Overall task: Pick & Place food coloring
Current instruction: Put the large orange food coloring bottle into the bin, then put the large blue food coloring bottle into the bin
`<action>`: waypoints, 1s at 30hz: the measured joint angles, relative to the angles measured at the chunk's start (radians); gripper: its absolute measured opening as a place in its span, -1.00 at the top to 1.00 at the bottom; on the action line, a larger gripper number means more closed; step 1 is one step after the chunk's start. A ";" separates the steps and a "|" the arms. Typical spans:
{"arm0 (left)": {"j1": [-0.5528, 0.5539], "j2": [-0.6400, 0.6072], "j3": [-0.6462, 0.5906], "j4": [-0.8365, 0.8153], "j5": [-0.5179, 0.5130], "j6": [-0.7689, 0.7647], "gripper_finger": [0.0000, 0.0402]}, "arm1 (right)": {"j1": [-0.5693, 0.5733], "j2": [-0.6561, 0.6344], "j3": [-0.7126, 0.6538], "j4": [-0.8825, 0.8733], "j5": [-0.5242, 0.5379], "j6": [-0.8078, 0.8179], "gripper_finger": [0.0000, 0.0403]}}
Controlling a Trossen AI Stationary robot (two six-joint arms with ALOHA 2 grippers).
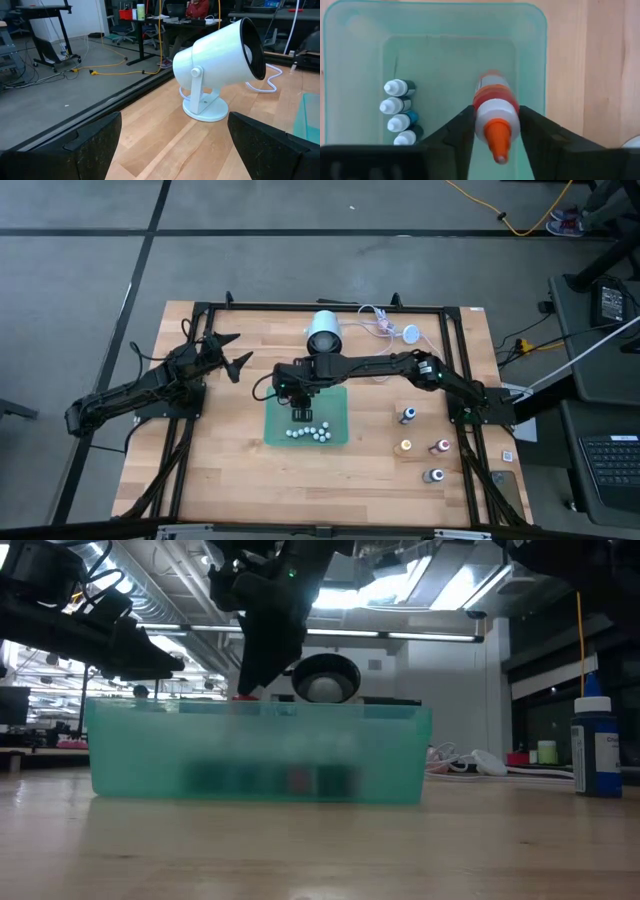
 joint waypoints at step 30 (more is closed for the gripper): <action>0.000 0.000 0.000 -0.001 0.000 0.000 -0.80 | 0.029 -0.065 -0.015 -0.073 0.070 0.074 -0.44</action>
